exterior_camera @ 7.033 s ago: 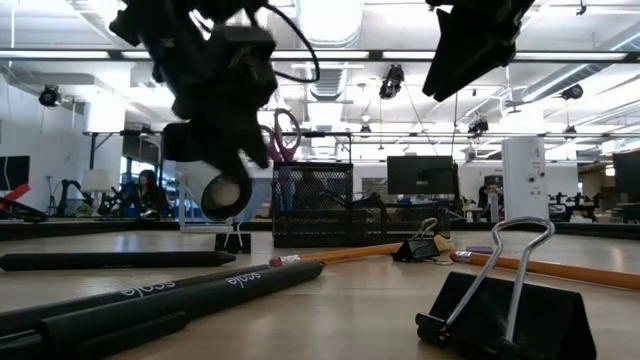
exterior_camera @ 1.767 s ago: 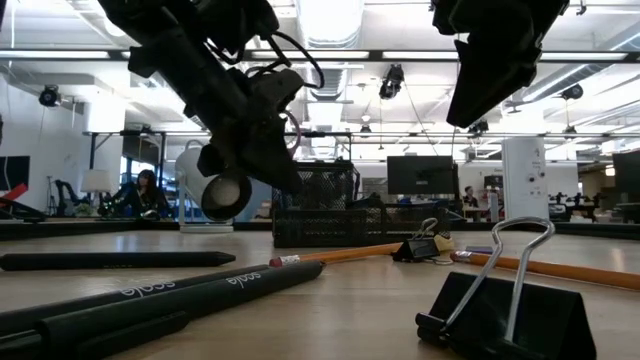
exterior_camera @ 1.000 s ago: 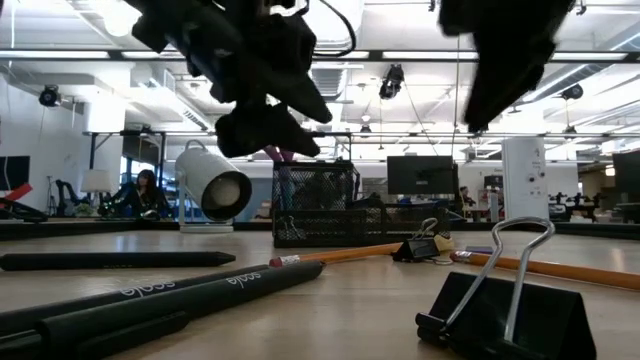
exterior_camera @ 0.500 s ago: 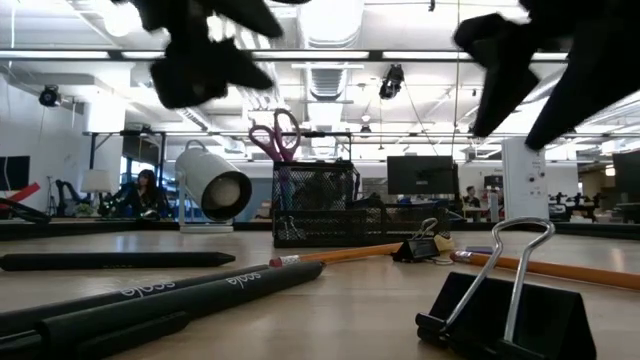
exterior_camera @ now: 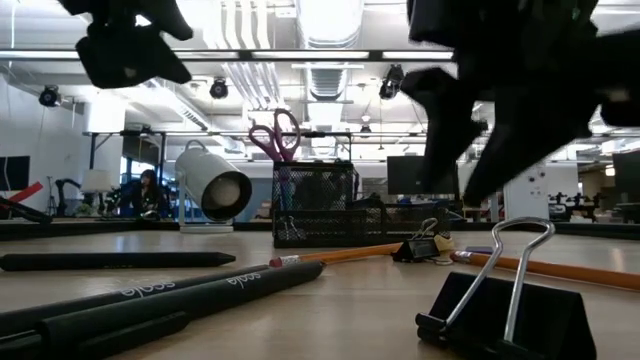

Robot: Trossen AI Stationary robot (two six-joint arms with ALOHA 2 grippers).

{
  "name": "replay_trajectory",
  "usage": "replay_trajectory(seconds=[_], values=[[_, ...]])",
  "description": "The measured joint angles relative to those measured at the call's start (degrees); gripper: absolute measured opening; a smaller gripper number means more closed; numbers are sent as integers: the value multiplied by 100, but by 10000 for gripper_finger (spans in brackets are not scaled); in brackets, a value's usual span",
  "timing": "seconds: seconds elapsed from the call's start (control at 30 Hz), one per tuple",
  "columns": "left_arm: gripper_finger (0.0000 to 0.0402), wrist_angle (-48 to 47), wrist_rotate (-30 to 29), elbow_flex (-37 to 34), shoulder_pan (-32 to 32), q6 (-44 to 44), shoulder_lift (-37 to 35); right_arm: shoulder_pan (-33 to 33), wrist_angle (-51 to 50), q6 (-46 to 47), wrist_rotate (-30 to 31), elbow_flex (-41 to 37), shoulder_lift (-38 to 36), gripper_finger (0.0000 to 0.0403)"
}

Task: Pick and place office supplies into organizer
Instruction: Put the top black binder clip into the black desk organizer

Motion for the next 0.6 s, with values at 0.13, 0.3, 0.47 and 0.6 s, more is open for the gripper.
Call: replay_trajectory(seconds=[0.13, 0.3, 0.47, 0.6], values=[[173, -3, -3, -320, 0, -30, -395, -5, 41, 0, -34, 0, 130, 221], [173, 48, -173, -674, 2, -55, -824, -25, 96, -16, -37, 9, 202, 221], [173, 136, -277, -910, 4, -55, -1096, -94, 158, -74, -34, 9, 285, 221], [173, 221, -286, -1036, 7, -54, -1159, -141, 190, -243, -45, 9, 429, 221]])
